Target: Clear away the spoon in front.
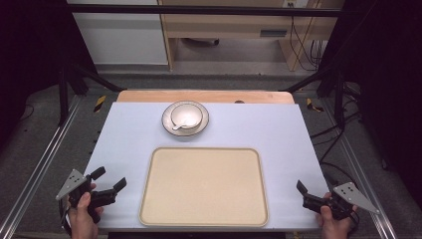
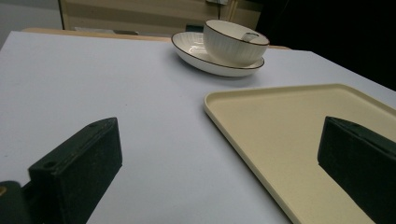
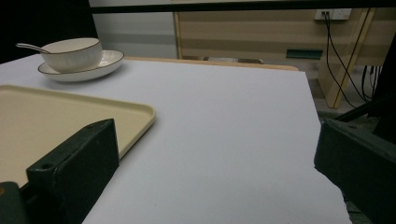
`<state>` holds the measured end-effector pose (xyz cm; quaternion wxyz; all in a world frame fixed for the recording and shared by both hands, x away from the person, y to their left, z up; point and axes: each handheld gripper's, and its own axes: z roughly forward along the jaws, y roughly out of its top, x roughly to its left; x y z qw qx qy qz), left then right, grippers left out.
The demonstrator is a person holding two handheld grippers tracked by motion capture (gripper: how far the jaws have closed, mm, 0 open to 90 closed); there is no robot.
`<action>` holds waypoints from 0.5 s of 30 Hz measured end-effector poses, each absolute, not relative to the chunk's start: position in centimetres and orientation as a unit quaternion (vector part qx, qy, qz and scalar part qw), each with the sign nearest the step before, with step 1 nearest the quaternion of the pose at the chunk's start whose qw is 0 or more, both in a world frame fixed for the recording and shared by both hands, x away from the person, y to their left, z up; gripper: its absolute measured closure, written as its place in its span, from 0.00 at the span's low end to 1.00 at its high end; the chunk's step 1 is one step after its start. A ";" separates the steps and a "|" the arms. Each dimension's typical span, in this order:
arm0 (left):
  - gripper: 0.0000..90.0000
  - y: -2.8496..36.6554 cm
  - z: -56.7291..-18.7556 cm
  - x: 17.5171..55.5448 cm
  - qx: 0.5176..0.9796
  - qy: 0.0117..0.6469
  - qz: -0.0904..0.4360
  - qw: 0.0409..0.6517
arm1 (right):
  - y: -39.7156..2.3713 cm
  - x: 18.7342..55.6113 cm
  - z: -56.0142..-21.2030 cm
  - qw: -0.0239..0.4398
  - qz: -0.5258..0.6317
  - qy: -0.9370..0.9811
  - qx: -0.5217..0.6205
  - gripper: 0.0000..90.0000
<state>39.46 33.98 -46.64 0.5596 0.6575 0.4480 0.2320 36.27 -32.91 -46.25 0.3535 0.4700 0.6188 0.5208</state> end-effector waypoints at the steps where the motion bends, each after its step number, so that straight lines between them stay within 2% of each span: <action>1: 0.00 33.9 -46.6 39.5 0.658 0.448 0.233 0.558 | -32.9 36.3 -46.3 0.353 0.520 0.620 0.469 0.00; 15: 0.00 31.4 -44.8 41.3 0.665 0.424 0.217 0.575 | -32.3 36.5 -46.4 0.353 0.514 0.631 0.461 0.00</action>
